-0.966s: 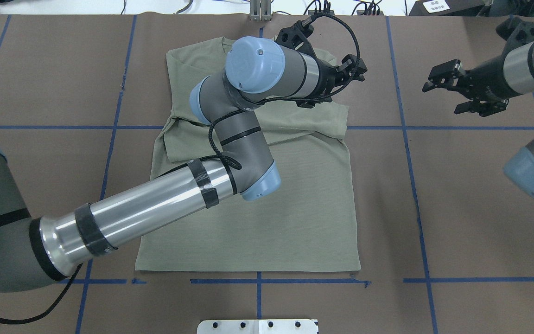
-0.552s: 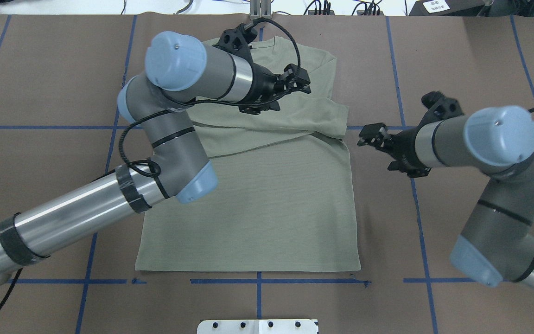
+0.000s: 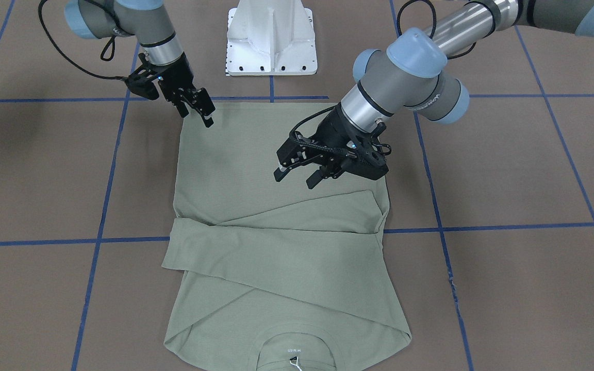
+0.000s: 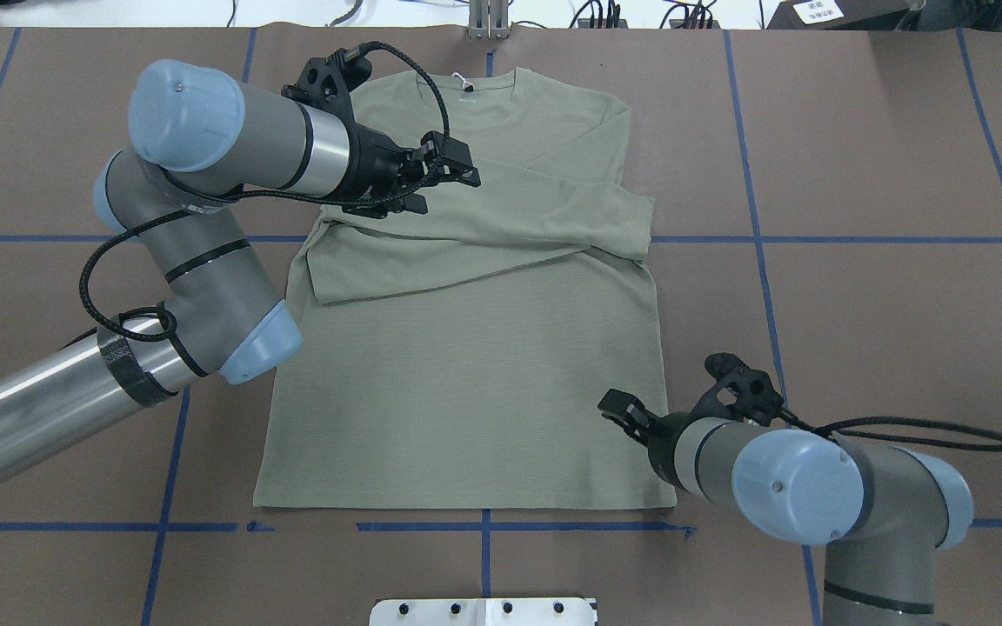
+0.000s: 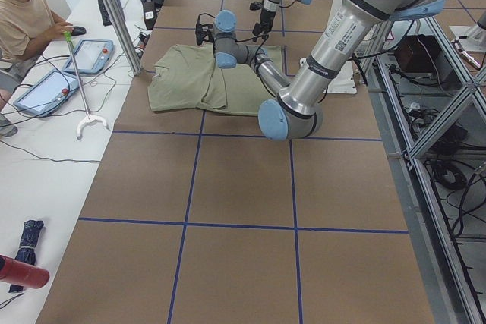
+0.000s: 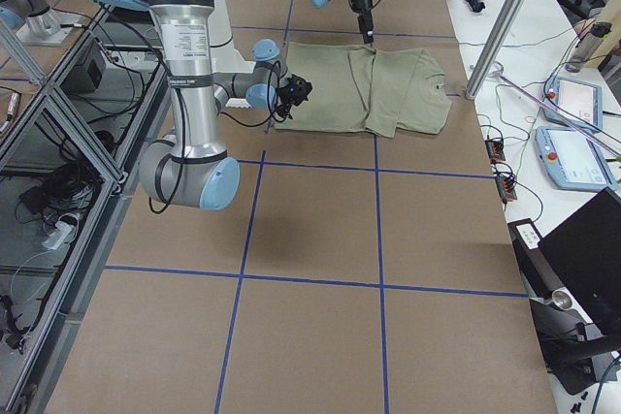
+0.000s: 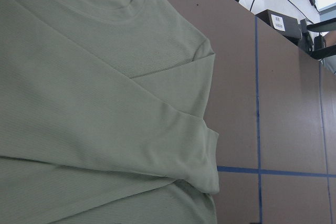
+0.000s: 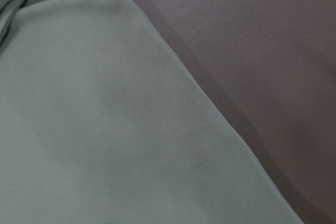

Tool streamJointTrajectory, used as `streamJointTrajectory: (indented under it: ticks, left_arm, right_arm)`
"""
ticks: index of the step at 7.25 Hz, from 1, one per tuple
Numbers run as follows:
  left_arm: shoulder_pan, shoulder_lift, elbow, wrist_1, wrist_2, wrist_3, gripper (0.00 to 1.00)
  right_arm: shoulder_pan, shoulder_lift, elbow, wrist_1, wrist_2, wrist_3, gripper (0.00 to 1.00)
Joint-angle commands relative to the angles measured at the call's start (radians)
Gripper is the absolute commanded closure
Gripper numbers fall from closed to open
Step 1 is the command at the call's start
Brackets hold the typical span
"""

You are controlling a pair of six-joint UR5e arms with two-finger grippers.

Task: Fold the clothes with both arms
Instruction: 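Release the sleeve and move both grippers to the hem nearest the robot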

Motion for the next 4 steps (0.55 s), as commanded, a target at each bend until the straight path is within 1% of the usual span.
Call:
streamJointTrajectory:
  ticks: [1, 2, 3, 4]
  left_arm:
    - [-0.001, 0.02, -0.007, -0.003, 0.0, -0.001, 0.14]
    - [-0.001, 0.02, -0.008, -0.003, 0.0, -0.001, 0.14]
    - [-0.001, 0.021, -0.016, -0.003, 0.002, -0.006, 0.14]
    - [0.0, 0.021, -0.019, -0.003, 0.002, -0.009, 0.13]
  right_arm:
    - [-0.082, -0.023, 0.01, -0.041, -0.048, 0.09, 0.08]
    - [-0.083, -0.042, 0.012, -0.041, -0.048, 0.091, 0.09]
    - [-0.081, -0.045, 0.01, -0.041, -0.048, 0.09, 0.13]
    - [-0.081, -0.059, 0.013, -0.043, -0.048, 0.09, 0.14]
